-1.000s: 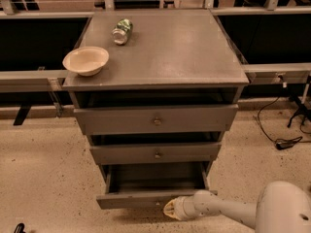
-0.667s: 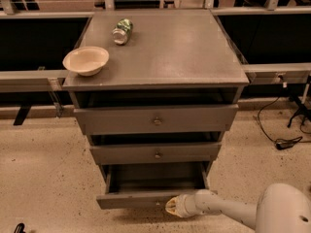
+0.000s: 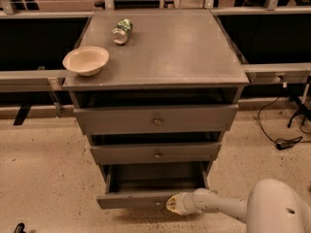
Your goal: Close bottom drawer
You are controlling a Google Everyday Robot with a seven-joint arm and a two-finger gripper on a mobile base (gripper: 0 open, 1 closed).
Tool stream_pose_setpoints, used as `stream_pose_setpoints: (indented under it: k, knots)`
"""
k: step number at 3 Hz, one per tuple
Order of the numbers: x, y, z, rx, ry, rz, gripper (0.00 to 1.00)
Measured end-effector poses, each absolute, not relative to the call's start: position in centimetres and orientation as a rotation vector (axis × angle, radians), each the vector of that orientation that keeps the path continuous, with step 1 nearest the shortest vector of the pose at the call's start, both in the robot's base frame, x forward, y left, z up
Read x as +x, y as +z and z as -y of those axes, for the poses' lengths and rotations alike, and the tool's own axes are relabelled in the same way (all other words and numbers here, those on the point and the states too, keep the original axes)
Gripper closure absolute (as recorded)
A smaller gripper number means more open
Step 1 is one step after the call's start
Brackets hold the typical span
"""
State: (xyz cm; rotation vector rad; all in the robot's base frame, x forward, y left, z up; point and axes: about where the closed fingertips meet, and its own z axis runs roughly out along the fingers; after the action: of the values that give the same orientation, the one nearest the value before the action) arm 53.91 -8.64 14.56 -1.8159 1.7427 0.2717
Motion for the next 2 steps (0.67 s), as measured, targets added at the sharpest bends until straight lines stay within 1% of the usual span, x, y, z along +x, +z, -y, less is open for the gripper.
stream_pose_setpoints:
  k: [1, 2]
  knots:
    - [53.97, 14.52, 8.66, -1.816, 0.270, -1.743, 0.81]
    - [53.97, 14.52, 8.65, -1.816, 0.270, -1.743, 0.57]
